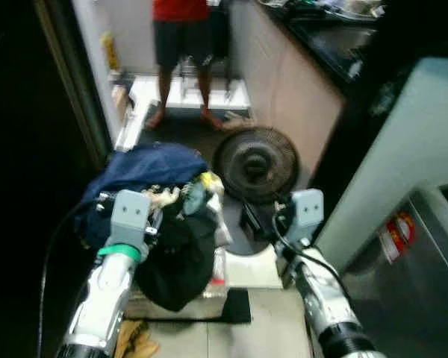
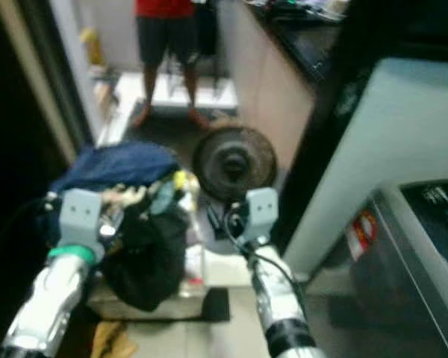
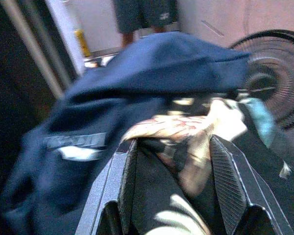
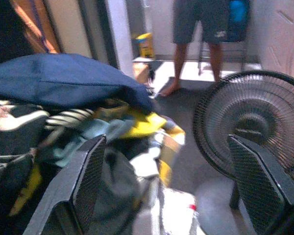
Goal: Clothes washing
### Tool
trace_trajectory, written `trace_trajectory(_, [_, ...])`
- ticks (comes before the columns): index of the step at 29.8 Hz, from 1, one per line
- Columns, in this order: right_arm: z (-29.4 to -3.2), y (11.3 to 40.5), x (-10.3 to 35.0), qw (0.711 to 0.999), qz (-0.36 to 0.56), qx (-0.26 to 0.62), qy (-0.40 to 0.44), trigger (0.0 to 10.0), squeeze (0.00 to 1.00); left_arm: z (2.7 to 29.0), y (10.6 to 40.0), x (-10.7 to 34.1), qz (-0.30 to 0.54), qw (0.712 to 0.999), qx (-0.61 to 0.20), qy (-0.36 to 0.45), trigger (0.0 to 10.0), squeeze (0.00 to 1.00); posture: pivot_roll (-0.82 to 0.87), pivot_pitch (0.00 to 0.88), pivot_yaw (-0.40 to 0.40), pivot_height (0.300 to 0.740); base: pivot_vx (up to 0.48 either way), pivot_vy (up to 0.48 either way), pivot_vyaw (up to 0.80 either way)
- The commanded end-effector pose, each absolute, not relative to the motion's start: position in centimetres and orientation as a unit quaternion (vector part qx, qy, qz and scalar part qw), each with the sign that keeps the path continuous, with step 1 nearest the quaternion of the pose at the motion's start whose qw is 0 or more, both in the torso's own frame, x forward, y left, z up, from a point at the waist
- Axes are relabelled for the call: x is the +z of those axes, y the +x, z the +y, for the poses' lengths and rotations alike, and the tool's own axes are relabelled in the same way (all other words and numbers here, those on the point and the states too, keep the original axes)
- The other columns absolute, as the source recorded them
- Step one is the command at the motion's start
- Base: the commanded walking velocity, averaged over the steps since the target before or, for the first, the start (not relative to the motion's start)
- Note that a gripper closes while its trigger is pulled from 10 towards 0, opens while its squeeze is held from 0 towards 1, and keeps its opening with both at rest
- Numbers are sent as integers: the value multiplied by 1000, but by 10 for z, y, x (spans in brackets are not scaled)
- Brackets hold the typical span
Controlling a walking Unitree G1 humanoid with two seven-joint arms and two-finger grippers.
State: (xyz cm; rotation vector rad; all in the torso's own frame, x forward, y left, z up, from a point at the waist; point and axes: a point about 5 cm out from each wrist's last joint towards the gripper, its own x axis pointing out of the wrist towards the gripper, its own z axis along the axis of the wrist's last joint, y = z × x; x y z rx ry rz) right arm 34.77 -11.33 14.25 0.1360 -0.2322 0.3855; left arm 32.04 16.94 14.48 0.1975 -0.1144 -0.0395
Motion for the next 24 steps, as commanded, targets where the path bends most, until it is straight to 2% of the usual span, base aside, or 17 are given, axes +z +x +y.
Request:
trace_trajectory(1, [-108,347,151,968,-127,198,83,10000,0,167,322,151,-66,992,-15,103,10000,0,39,38,-30,740,0,0,769])
trace_trajectory(4, [-107,348,157,966,-138,197,96,10000,0,166,324,157,-76,992,-12,102,10000,0,38,37,-32,740,0,0,700])
trace_trajectory(9, [-108,349,190,951,-192,187,153,10000,0,159,329,185,-111,991,-3,75,10000,0,37,38,-33,740,0,0,0])
trace_trajectory(10, [-108,346,213,940,-224,192,172,10000,0,154,328,205,-135,989,-9,63,10000,0,37,38,-33,740,0,0,0])
trace_trajectory(16, [-105,339,247,923,-266,211,180,10000,0,144,328,236,-182,982,-23,53,10000,0,36,38,-32,740,0,0,0])
trace_trajectory(24, [-99,336,254,925,-275,218,148,10000,0,138,331,245,-194,978,-22,71,10000,0,35,36,-30,740,428,0,95])
